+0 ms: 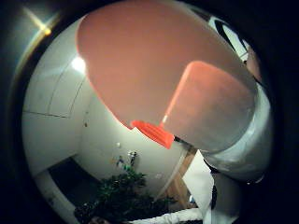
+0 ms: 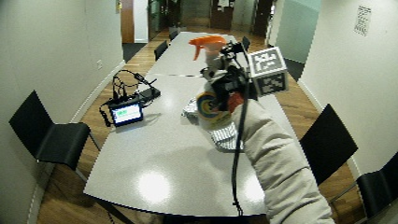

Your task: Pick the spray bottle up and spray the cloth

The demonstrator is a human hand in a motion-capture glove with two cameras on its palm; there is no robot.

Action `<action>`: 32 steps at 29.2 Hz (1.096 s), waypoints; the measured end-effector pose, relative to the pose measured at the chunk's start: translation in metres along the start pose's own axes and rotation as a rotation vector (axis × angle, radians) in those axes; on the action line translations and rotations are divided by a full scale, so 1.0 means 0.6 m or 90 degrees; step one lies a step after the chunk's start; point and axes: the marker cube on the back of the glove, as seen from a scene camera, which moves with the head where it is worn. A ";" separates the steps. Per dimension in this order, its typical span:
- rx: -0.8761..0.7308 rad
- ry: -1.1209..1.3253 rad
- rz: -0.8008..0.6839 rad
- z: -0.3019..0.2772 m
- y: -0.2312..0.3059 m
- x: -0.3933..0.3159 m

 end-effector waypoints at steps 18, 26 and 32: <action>-0.184 -0.137 -0.017 0.336 0.141 -0.035; -0.220 -0.105 -0.052 0.357 0.167 -0.022; -0.305 -0.060 -0.118 0.310 0.184 -0.031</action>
